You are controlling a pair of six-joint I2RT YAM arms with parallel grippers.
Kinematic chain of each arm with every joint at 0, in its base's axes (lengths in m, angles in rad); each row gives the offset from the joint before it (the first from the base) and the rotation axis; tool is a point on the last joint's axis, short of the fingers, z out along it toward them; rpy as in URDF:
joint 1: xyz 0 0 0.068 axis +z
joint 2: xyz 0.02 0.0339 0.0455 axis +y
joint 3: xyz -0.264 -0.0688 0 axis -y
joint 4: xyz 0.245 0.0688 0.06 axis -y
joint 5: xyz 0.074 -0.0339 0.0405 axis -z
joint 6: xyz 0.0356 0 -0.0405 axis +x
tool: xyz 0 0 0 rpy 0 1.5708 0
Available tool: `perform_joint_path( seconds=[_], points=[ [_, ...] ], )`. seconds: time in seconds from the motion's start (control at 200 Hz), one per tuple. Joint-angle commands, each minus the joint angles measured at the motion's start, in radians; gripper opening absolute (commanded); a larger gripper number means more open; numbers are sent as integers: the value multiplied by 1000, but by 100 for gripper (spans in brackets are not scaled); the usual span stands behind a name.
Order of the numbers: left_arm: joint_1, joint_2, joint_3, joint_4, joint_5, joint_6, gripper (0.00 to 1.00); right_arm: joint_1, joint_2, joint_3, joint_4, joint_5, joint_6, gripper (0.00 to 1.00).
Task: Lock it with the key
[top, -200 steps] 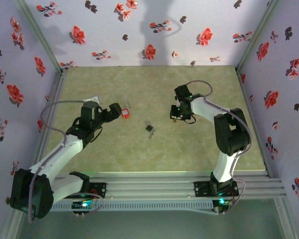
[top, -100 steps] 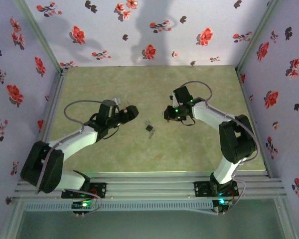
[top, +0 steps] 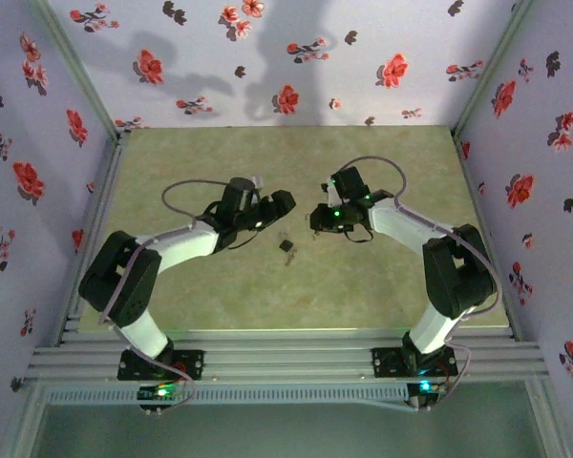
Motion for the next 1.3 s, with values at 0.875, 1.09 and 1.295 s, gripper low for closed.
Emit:
perform_joint_path(
  seconds=[0.875, 1.09, 1.295],
  points=[
    [-60, 159, 74, 130, 80, -92, 43, 40, -34, -8, 26, -64, -24, 24],
    [-59, 169, 73, 141, 90, -96, 37, 46, -36, -6, 29, -68, -30, 24],
    [-59, 174, 74, 148, 94, -98, 29, 51, -35, -5, 29, -69, -31, 24]
  ],
)
